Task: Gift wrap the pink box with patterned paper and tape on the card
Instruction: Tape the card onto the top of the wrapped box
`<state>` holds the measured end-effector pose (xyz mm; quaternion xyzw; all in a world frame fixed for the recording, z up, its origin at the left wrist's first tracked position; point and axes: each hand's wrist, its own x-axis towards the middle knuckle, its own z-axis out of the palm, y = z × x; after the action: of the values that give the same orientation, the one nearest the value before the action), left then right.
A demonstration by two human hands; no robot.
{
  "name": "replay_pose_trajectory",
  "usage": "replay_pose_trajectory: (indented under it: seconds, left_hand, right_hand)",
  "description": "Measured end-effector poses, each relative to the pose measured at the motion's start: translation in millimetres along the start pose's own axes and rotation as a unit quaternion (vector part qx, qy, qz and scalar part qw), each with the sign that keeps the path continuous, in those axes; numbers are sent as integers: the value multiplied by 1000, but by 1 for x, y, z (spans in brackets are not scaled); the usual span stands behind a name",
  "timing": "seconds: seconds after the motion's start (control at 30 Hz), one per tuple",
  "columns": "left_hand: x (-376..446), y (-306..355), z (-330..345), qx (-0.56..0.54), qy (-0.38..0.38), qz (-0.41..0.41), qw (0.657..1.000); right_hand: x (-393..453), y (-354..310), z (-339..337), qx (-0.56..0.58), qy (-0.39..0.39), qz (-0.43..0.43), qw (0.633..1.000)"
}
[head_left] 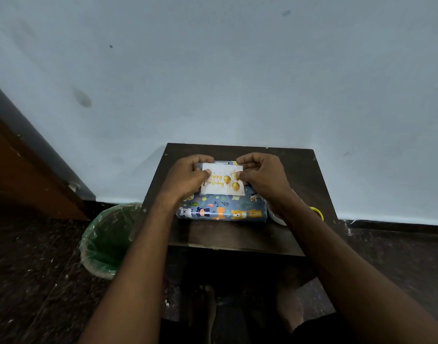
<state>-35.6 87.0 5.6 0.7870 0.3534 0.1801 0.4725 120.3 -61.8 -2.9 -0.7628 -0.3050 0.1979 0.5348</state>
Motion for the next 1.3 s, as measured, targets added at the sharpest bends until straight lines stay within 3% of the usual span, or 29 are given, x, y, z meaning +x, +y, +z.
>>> replay_pose_trajectory:
  seconds: [0.13, 0.53, 0.87, 1.07, 1.3]
  left_hand:
    - [-2, -4, -2, 95, -5, 34, 995]
    - [2, -11, -3, 112, 10, 71, 991]
    - [-2, -5, 0, 228, 17, 106, 968]
    - [-6, 15, 31, 166, 62, 183, 967]
    - [-18, 49, 96, 135, 17, 234, 963]
  right_hand:
    - [-1, 2, 6, -54, 36, -28, 997]
    - [1, 6, 8, -140, 49, -61, 987]
    - [4, 9, 7, -245, -26, -159, 956]
    - [-3, 1, -15, -202, 34, -155, 966]
    - [-18, 0, -80, -241, 25, -87, 966]
